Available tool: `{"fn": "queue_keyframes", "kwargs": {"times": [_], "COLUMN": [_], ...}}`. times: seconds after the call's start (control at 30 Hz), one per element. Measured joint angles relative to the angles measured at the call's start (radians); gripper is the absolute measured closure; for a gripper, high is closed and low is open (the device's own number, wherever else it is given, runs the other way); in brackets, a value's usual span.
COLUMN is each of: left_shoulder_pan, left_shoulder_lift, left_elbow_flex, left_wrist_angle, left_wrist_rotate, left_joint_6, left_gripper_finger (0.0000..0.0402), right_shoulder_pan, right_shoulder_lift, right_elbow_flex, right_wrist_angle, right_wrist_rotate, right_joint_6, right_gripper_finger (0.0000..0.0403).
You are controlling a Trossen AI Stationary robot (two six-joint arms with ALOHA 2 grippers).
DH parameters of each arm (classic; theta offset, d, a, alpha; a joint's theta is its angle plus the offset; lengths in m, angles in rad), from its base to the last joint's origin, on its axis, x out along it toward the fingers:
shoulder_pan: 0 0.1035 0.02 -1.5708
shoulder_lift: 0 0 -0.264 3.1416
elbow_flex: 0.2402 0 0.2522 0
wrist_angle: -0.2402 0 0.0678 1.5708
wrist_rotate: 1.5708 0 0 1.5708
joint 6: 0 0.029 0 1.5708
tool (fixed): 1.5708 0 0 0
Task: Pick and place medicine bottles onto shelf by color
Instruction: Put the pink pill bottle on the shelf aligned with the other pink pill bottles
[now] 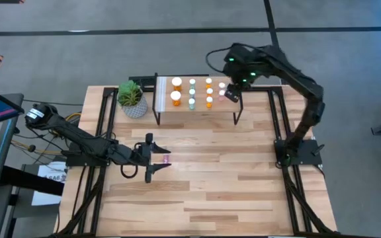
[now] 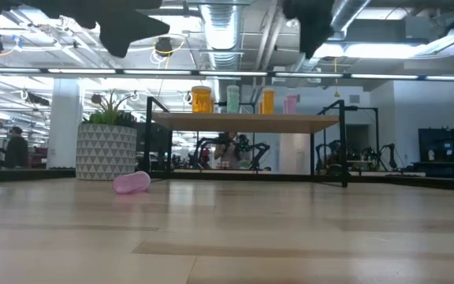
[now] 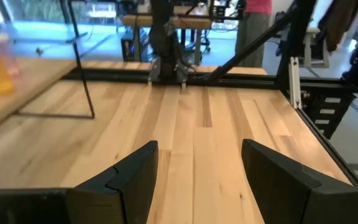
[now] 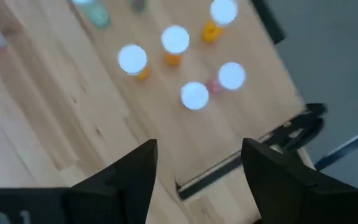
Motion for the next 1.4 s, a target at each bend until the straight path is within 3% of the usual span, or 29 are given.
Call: {"fn": "queue_keyframes", "kwargs": {"times": [0.3, 0.57, 0.7, 0.93, 1.07, 1.23, 1.4], "left_shoulder_pan": [0.000, -0.006, -0.005, -0.005, 0.001, 0.031, 0.067], "left_shoulder_lift": [0.006, 0.122, 0.205, 0.279, 0.297, 0.297, 0.316], "left_elbow_flex": [0.000, 0.001, 0.041, 0.126, 0.131, 0.131, 0.132], "left_wrist_angle": [-0.069, -0.070, -0.136, -0.379, -0.481, -0.631, -0.654], "left_wrist_rotate": [-0.057, -0.084, -0.110, -0.116, -0.111, -0.089, -0.072], "left_joint_6": [-0.221, -0.354, -0.407, -0.530, -0.646, -0.823, -0.922], "left_gripper_finger": [0.0180, 0.0180, 0.0180, 0.0180, 0.0180, 0.0180, 0.0180], "right_shoulder_pan": [0.181, 0.480, 0.575, 0.573, 0.602, 0.676, 0.732], "right_shoulder_lift": [-0.199, -0.223, -0.286, -0.548, -0.688, -0.753, -0.730], "right_elbow_flex": [0.000, -0.023, -0.229, -0.822, -1.091, -1.281, -1.333], "right_wrist_angle": [0.110, 0.161, 0.315, 0.695, 0.935, 1.155, 1.249], "right_wrist_rotate": [0.038, 0.237, 0.278, 0.267, 0.251, 0.255, 0.277], "right_joint_6": [0.080, 0.147, 0.153, 0.237, 0.298, 0.310, 0.328], "right_gripper_finger": [0.0147, 0.0147, 0.0147, 0.0147, 0.0147, 0.0147, 0.0147]}}
